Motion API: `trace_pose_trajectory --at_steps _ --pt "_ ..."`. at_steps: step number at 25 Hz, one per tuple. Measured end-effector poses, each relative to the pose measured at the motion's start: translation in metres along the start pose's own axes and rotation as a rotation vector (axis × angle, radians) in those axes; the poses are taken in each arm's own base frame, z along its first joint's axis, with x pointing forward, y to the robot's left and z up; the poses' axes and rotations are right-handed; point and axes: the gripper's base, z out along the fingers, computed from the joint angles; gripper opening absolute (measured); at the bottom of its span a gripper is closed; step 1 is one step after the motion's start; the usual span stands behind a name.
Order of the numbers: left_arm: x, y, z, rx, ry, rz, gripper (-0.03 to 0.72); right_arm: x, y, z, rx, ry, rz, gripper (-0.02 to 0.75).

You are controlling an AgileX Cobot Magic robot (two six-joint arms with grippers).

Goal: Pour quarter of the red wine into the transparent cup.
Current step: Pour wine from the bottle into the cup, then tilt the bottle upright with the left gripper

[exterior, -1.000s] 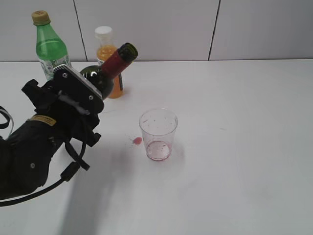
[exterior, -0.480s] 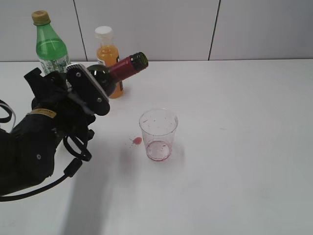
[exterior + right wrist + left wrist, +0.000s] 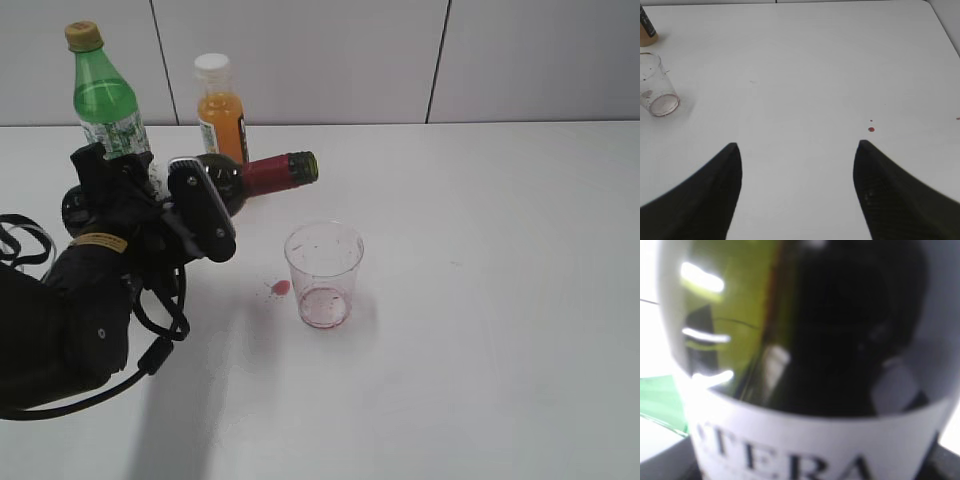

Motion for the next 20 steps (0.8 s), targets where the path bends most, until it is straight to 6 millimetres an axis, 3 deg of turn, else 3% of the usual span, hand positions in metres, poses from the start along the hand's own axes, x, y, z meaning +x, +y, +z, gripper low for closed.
trace_pose_trajectory --at_steps 20 --pt "0.006 -0.015 0.006 -0.022 0.029 0.227 0.552 0.0 0.0 0.0 -0.001 0.0 0.0 0.561"
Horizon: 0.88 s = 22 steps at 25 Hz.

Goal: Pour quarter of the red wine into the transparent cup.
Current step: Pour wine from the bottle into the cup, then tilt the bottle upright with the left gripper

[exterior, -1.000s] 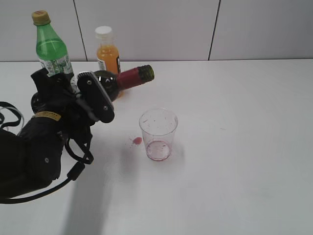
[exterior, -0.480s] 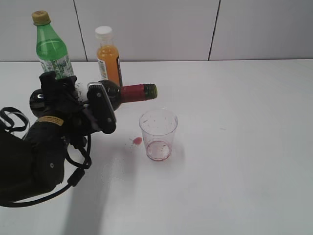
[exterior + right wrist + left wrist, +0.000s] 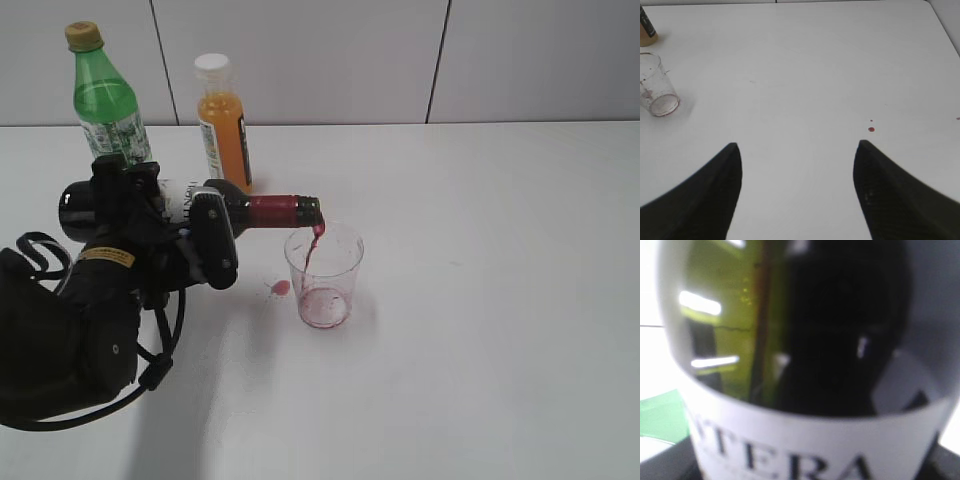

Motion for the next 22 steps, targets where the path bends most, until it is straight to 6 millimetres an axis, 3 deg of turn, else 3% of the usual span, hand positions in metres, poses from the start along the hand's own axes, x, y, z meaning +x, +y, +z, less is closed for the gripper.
trace_pose_trajectory --at_steps 22 --pt "-0.0014 0.0008 0.0001 -0.014 -0.016 0.066 0.552 0.0 0.0 0.0 0.0 0.0 0.0 0.561"
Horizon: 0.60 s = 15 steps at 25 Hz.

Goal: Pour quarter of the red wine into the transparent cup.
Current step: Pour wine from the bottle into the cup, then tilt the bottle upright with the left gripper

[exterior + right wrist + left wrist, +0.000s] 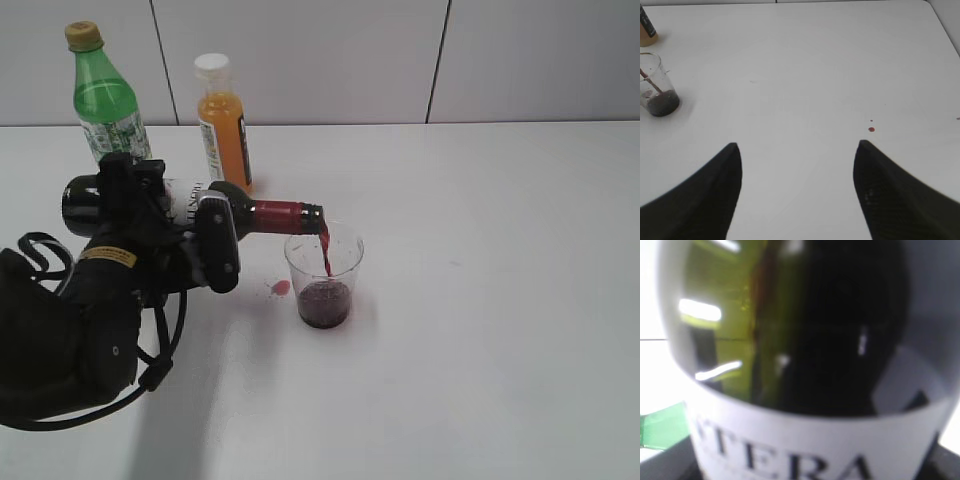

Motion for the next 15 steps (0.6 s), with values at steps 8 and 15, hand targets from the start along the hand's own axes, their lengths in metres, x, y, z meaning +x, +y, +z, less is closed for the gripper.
trace_pose_trajectory --at_steps 8,15 --pt "-0.0025 0.0007 0.0 -0.006 -0.028 -0.091 0.552 0.0 0.0 0.0 0.0 0.0 0.0 0.561" --pt "-0.0047 0.0012 -0.0001 -0.007 -0.053 -0.244 0.552 0.0 0.0 0.0 0.0 0.0 0.0 0.561"
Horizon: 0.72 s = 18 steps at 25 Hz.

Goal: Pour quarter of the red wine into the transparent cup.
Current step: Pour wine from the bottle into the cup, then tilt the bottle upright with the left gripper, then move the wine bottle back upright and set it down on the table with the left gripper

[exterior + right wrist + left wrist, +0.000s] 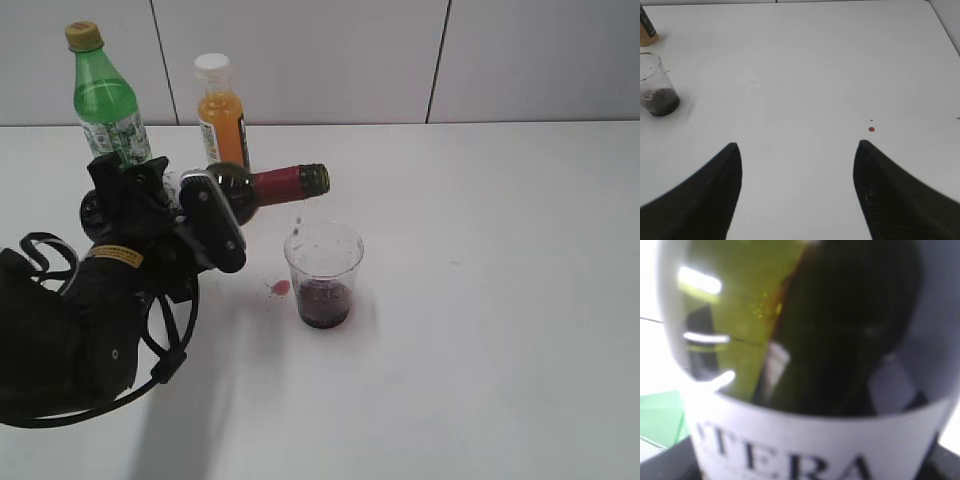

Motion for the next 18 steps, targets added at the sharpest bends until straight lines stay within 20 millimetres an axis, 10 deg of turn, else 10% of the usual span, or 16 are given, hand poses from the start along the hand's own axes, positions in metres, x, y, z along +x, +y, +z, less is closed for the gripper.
trace_pose_trajectory --at_steps 18 --pt "-0.017 0.024 0.004 0.196 -0.25 -0.876 0.552 0.0 0.0 0.0 0.0 0.0 0.0 0.561"
